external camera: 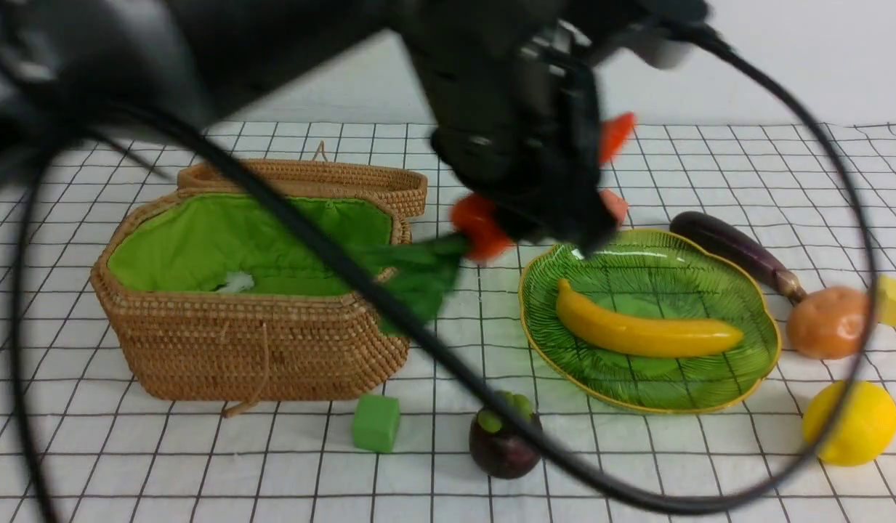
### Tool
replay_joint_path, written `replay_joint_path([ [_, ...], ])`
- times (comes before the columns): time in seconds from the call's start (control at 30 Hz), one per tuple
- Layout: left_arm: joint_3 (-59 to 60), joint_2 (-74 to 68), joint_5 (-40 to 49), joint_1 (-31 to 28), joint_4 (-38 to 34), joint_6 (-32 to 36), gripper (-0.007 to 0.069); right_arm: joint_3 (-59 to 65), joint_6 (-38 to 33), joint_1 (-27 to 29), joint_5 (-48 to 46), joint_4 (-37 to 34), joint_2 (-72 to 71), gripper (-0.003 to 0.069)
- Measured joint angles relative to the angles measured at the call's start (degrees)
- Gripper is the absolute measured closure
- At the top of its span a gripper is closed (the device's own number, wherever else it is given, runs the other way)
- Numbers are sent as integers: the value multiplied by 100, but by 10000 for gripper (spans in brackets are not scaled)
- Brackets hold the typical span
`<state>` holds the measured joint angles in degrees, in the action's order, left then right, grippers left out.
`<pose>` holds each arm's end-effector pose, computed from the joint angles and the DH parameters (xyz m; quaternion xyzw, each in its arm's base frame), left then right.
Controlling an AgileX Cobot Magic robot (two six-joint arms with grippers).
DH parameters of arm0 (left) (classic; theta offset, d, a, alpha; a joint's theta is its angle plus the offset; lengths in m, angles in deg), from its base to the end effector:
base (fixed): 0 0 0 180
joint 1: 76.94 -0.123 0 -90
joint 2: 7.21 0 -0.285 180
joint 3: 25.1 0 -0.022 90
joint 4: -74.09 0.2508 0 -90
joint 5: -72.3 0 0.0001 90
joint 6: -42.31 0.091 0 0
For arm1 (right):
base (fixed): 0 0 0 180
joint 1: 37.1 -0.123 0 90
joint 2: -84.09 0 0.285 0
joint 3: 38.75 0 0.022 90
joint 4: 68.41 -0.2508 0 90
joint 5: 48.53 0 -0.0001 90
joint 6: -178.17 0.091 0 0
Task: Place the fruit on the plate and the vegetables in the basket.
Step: Use the left arm to grab a carrot and put it into the left basket
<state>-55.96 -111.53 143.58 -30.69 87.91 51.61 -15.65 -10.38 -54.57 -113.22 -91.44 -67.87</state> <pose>0.2613 -0.2432 0.4197 0.4429 0.8360 0.0188 0.3233 -0.0023 0.0330 0.3968 -0.2098 0.8036 0.2381 0.5035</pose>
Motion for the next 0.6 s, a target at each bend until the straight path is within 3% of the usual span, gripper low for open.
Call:
replay_joint_path([
  [0.03, 107, 50, 7, -58, 12, 64, 263, 0, -18, 0, 35, -1, 0, 497],
  [0.13, 853, 691, 13, -1196, -20, 1468, 263, 0, -272, 0, 308, -117, 10, 495],
  [0.3, 1391, 597, -143, -2725, -883, 3930, 263, 0, -765, 0, 683, -506, 60, 490],
  [0.43, 1441, 138, -695, -3127, -1210, 4808, 263, 0, -898, 0, 740, -775, 60, 487],
  [0.6, 1454, -258, -1167, -3154, -1243, 4986, 263, 0, -899, 0, 725, -875, 60, 487],
])
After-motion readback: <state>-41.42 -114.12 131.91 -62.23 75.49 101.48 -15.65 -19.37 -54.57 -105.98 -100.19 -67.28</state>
